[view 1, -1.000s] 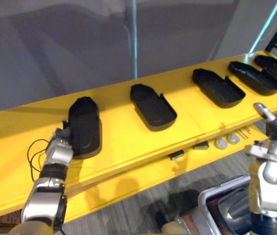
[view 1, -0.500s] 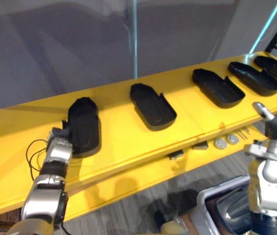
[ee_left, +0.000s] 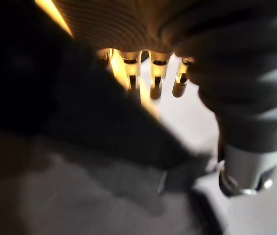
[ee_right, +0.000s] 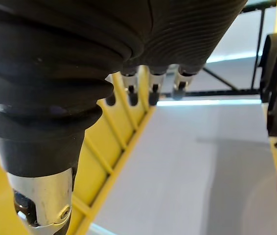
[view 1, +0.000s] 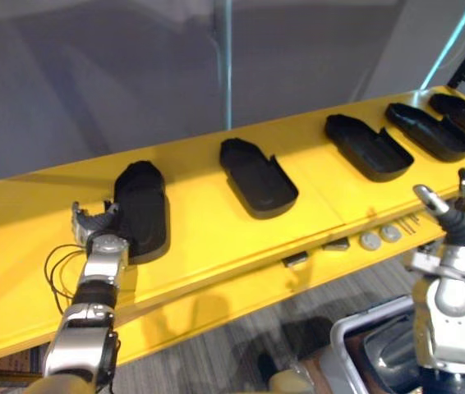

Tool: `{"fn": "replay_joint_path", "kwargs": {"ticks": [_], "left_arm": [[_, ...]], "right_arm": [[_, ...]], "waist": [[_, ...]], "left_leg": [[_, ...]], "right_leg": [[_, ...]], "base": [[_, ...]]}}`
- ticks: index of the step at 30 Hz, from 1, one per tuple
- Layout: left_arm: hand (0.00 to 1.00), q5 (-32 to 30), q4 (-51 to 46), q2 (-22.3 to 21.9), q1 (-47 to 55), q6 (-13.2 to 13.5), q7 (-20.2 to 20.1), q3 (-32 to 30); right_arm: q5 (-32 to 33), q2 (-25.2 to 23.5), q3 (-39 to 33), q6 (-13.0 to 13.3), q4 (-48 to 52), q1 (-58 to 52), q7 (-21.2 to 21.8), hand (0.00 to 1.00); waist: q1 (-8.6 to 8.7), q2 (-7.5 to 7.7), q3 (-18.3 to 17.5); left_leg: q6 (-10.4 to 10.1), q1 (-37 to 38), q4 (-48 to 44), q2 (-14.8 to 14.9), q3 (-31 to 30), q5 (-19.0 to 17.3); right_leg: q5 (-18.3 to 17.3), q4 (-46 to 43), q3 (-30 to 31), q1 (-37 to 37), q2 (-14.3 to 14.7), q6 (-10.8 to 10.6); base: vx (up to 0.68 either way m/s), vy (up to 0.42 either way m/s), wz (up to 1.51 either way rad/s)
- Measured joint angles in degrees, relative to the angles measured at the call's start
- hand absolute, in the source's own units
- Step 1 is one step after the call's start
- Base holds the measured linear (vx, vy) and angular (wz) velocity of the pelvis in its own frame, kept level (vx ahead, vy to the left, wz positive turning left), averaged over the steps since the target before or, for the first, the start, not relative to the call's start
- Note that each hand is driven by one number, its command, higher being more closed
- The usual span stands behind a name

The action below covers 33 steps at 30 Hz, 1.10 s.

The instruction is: Walk over and take plastic housings, then place them on the shelf

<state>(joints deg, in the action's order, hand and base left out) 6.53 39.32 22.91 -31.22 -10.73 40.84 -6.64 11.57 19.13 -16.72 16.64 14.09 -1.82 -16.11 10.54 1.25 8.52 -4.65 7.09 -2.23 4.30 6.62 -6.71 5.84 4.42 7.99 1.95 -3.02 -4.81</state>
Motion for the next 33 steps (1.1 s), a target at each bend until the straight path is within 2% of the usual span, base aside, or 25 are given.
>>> {"fn": "replay_joint_path", "kwargs": {"ticks": [1, 2, 4, 5, 6, 7, 8, 9, 13, 16, 20, 21, 25, 27, 28, 30, 31, 33], "left_arm": [[0.0, 0.04, -0.63, 0.0, 0.0, 2.85, 1.5, -0.39], [0.0, 0.05, -1.35, 0.0, 0.04, 3.98, 1.78, -0.95], [0.0, 0.1, -4.94, 0.1, 0.29, 10.03, 3.64, -3.11], [0.0, 0.09, -6.32, 0.12, 0.65, 11.43, 3.83, -3.85], [0.0, -0.29, -10.08, 0.57, 2.11, 14.48, 4.14, -4.77], [0.0, -0.32, -12.81, 0.6, 3.22, 15.99, 4.15, -5.66], [0.0, -0.34, -14.65, 0.61, 4.03, 16.9, 4.22, -6.42], [0.0, -0.5, -17.6, 0.81, 5.56, 18.92, 5.15, -7.68], [0.0, -0.96, -26.55, 0.82, 10.0, 22.36, 6.69, -11.95], [0.0, -2.68, -32.49, 0.62, 14.47, 24.51, 8.06, -13.56], [0.0, -4.02, -40.84, -2.67, 19.32, 27.34, 8.55, -16.2], [0.0, -5.61, -49.25, -3.72, 25.17, 31.01, 6.75, -17.86], [0.0, -6.96, -50.85, -3.73, 26.87, 31.8, 5.55, -18.18], [0.0, -7.03, -55.0, -4.3, 30.36, 31.62, 4.18, -18.25], [0.0, -7.21, -59.29, -5.88, 33.37, 31.44, -0.22, -19.39], [0.0, -7.51, -62.32, -6.46, 36.56, 31.45, -4.03, -20.25], [0.0, -6.51, -67.94, -9.9, 44.15, 31.81, -11.84, -22.38], [0.0, -6.51, -68.07, -9.9, 44.15, 31.81, -11.84, -22.38]], "right_arm": [[0.14, 0.0, 0.01, 0.6, 0.0, -0.27, 0.02, 0.0], [0.19, 0.0, 0.04, 0.83, 0.0, -0.29, 0.05, 0.0], [1.21, 0.0, 0.05, 1.7, -0.02, -0.37, 0.63, 0.0], [1.21, 0.0, 0.05, 1.96, -0.02, -0.42, 0.9, 0.0], [1.3, 0.0, 0.04, 3.1, -0.03, -0.91, 1.32, 0.0], [1.6, 0.0, -0.02, 3.69, -0.02, -1.49, 1.44, 0.0], [2.08, 0.0, -0.04, 3.95, -0.01, -1.88, 1.59, 0.0], [2.47, 0.0, -0.14, 4.65, -0.02, -2.7, 2.14, 0.0], [3.53, -0.01, -0.49, 5.84, 0.22, -4.44, 3.11, 0.0], [3.54, -0.02, -0.66, 6.06, 1.0, -5.23, 3.79, 0.0], [3.48, -1.3, -1.36, 6.12, 2.02, -6.01, 4.18, 0.0], [3.46, -2.26, -2.36, 6.12, 3.77, -6.67, 5.02, 0.0], [3.44, -2.65, -2.34, 6.12, 3.81, -6.59, 5.14, 0.0], [3.45, -3.49, -2.43, 6.11, 4.45, -6.5, 5.1, 0.0], [3.48, -3.91, -2.9, 6.05, 5.75, -6.64, 5.1, 0.0], [3.47, -3.93, -3.0, 5.99, 6.33, -6.28, 5.13, 0.0], [3.41, -5.63, -1.59, 4.79, 6.31, -3.38, 5.01, 0.0], [3.41, -5.63, -1.59, 4.79, 6.3, -3.38, 5.01, 0.0]], "waist": [[-0.27, 0.0, 0.0], [-0.34, 0.0, 0.0], [-0.49, 0.0, 0.0], [-0.53, -0.01, 0.0], [-0.51, -0.04, -0.01], [-0.52, -0.04, -0.01], [-0.51, -0.04, -0.01], [-0.51, -0.08, -0.02], [-0.79, -0.44, -0.22], [-1.54, -1.48, -0.83], [-2.19, -3.19, -1.97], [-3.6, -3.85, -3.28], [-5.16, -3.95, -3.82], [-5.15, -3.89, -4.12], [-5.04, -3.88, -4.16], [-5.65, -3.89, -4.19], [-9.91, -2.43, -5.75], [-9.91, -2.26, -5.5]], "left_leg": [[0.01, 0.0, 0.0, 0.0, -0.02, 0.02], [0.02, -0.01, 0.0, -0.01, -0.03, 0.03], [0.01, -0.03, 0.02, -0.01, -0.12, 0.06], [0.01, -0.04, 0.02, -0.01, -0.13, 0.06], [0.02, -0.04, 0.04, -0.01, -0.15, 0.11], [0.02, -0.06, 0.04, -0.02, -0.3, 0.13], [0.01, -0.07, 0.05, -0.02, -0.4, 0.14], [0.01, -0.1, 0.06, -0.03, -0.59, 0.18], [-0.04, -0.11, 0.7, -0.07, -1.34, 0.81], [-0.08, -0.12, 1.0, -0.06, -1.62, 1.12], [-0.23, -0.1, 1.84, -0.07, -3.01, 1.85], [-0.63, -0.2, 1.79, 0.18, -4.64, 2.1], [-0.64, -0.33, 1.77, 0.13, -4.78, 2.11], [-0.6, -0.98, 1.72, 0.2, -5.24, 2.15], [-0.5, -1.22, 1.67, 0.1, -6.29, 2.22], [-0.43, -1.18, 1.71, -0.08, -7.65, 2.38], [-0.08, -2.12, 1.82, -0.93, -10.23, 2.94], [-0.09, -2.12, 1.82, -0.93, -10.23, 2.94]], "right_leg": [[0.0, 0.0, -0.02, 0.01, -0.01, 0.0], [0.0, 0.0, -0.03, 0.01, -0.02, 0.0], [0.0, 0.0, -0.12, 0.03, -0.03, 0.0], [-0.01, 0.0, -0.12, 0.03, -0.03, 0.01], [-0.01, 0.0, -0.2, 0.04, 0.01, 0.02], [-0.01, 0.0, -0.33, 0.07, 0.01, 0.02], [-0.01, 0.0, -0.4, 0.08, 0.01, 0.01], [-0.01, 0.0, -0.63, 0.13, 0.0, 0.02], [-0.03, 0.0, -1.83, 0.25, -0.06, 0.03], [-0.07, 0.01, -2.24, 0.25, -0.06, 0.1], [-0.38, 0.08, -3.77, 0.54, -0.15, 0.41], [-1.03, 0.53, -6.12, 1.23, 0.07, 0.78], [-1.07, 0.52, -6.37, 1.41, -0.04, 0.77], [-1.08, 0.5, -6.88, 1.37, -0.18, 0.74], [-1.25, 0.3, -8.13, 1.52, -0.44, 0.61], [-1.41, 0.09, -9.66, 2.17, -0.67, 0.46], [-2.39, 0.05, -13.94, 3.13, -1.93, 0.12], [-2.4, 0.05, -13.94, 3.13, -1.93, 0.12]], "base": [[0.0, 0.0, 0.0], [0.0, 0.0, 0.0], [0.0, 0.0, 0.0], [0.0, 0.0, 0.0], [0.0, 0.0, 0.0], [0.01, -0.002, 0.03], [0.01, -0.004, 0.06], [0.0, -0.004, 0.05], [-0.01, -0.012, 0.12], [-0.01, -0.021, 0.07], [-0.01, -0.038, 0.23], [-0.03, -0.08, 0.36], [-0.01, -0.017, 0.08], [0.03, -0.005, 0.15], [0.04, -0.01, 0.33], [0.04, -0.003, 0.33], [0.01, -0.001, 0.13], [0.0, 0.0, 0.0]]}}
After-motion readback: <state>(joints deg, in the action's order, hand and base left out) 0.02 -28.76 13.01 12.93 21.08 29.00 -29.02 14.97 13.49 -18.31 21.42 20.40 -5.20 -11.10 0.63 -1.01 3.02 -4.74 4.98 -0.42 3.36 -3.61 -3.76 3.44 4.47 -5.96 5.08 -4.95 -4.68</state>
